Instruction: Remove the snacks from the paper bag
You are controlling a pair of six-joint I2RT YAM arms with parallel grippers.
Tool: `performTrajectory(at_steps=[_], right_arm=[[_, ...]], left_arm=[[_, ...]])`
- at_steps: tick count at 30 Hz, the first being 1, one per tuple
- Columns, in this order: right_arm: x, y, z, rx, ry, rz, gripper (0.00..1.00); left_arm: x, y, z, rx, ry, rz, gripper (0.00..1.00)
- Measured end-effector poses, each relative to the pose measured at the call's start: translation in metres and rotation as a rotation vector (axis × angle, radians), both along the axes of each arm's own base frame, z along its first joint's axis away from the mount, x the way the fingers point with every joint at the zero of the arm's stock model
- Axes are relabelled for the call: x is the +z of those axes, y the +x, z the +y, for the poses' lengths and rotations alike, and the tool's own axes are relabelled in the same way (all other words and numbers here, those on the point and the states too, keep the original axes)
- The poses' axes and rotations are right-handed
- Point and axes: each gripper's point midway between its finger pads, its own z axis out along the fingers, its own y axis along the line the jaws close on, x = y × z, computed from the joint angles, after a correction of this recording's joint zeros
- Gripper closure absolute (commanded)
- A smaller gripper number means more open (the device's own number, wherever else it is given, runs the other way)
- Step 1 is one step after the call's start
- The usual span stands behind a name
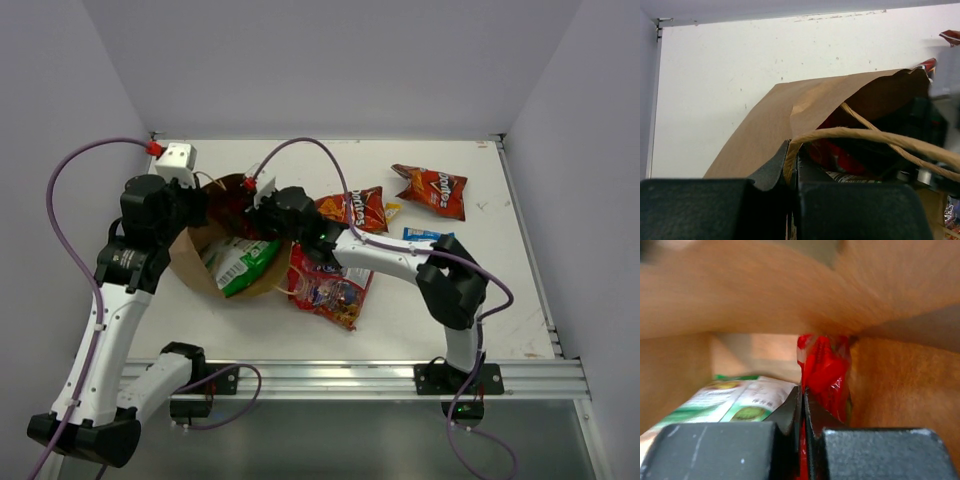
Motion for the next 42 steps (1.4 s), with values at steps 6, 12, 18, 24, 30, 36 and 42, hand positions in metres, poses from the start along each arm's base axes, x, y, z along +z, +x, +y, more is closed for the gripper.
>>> performTrajectory(at_steps=[6, 12, 18, 24, 30, 36, 42], right_arm=[[0.054, -0.032, -0.009, 0.103, 0.061, -0.022, 1.00], [0.119, -0.059, -0.023, 0.175, 0.156, -0.084, 1.00], [0.170, -0.082, -0.051, 0.198, 0.203, -0.131, 1.00], [0.214, -0.101, -0.097, 0.161, 0.203, -0.187, 1.00], [0.254, -0.110, -0.161, 0.009, 0.236, -0.234, 1.00], [0.233, -0.102, -0.253, -0.248, 0.272, -0.173, 1.00], [0.134, -0.098, -0.324, -0.500, 0.186, 0.006, 1.00]], left_arm=[[-0.003, 0.005, 0.003, 0.033, -0.013, -0.008, 1.00], [-0.009, 0.013, 0.004, 0.064, -0.030, -0.004, 1.00], [-0.011, 0.019, 0.011, 0.114, -0.025, 0.000, 1.00], [-0.020, 0.028, 0.022, 0.189, -0.005, 0.021, 1.00], [-0.031, 0.040, 0.031, 0.249, 0.023, 0.042, 1.00], [-0.039, 0.047, 0.038, 0.295, 0.045, 0.062, 1.00], [-0.043, 0.048, 0.041, 0.311, 0.056, 0.075, 1.00]])
